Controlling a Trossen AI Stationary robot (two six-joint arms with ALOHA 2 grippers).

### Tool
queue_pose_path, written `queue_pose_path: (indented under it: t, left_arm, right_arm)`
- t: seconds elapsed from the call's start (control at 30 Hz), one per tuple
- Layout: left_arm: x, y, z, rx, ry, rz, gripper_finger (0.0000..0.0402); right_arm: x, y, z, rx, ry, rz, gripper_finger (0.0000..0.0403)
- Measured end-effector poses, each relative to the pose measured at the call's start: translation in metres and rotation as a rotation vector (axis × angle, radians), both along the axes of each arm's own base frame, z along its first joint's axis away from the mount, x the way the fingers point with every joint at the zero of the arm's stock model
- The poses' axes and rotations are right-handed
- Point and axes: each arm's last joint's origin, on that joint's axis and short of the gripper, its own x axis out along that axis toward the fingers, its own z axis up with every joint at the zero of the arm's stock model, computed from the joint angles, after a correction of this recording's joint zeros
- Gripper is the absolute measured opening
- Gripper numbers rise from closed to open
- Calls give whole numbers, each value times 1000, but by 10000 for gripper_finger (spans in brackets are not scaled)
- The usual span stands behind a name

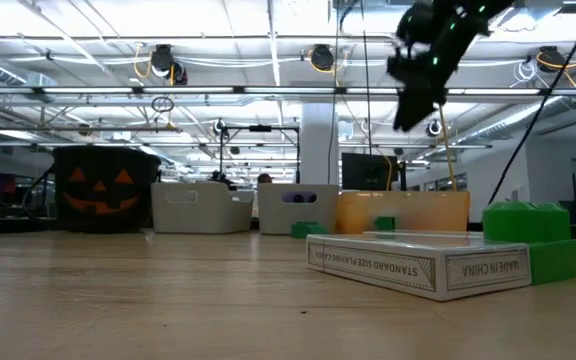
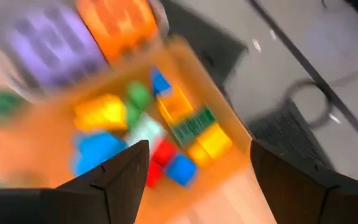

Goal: Pick & Place Toys
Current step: Put the light green game piece into the orange bin

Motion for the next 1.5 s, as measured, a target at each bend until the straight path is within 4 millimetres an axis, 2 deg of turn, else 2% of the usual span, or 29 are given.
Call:
queue_pose_path:
  t: [0.17, 0.3, 0.4, 0.53, 0.63, 0.77, 0.93, 1.07, 1.27, 1.5]
  left_arm:
    - [0, 0, 3, -43, -32, 9, 232]
    - [-2, -4, -8, -111, 84, -28, 232]
    - [3, -12, -30, -156, 187, -57, 232]
    - [19, -28, -70, -245, 320, -97, 232]
    - [30, -46, -98, -294, 355, -132, 232]
    - [41, -71, -132, -355, 394, -171, 232]
    - [41, -97, -151, -362, 432, -179, 232]
    - [39, -112, -161, -326, 463, -178, 232]
    - [37, -122, -177, -314, 503, -195, 232]
    - [37, -117, -187, -328, 518, -180, 232]
  right_arm:
    - [-15, 22, 38, 37, -322, -13, 274]
    - [-23, 45, 61, 96, -509, 91, 268]
    - [-21, 66, 68, 142, -558, 145, 263]
    - [-11, 97, 67, 212, -571, 262, 262]
    - [-2, 118, 56, 288, -571, 337, 263]
    - [12, 147, 29, 431, -547, 394, 261]
    - [23, 190, -6, 551, -538, 486, 259]
    - [25, 224, -31, 539, -502, 536, 258]
    - [31, 265, -66, 543, -323, 600, 258]
    - [37, 299, -100, 508, -134, 742, 258]
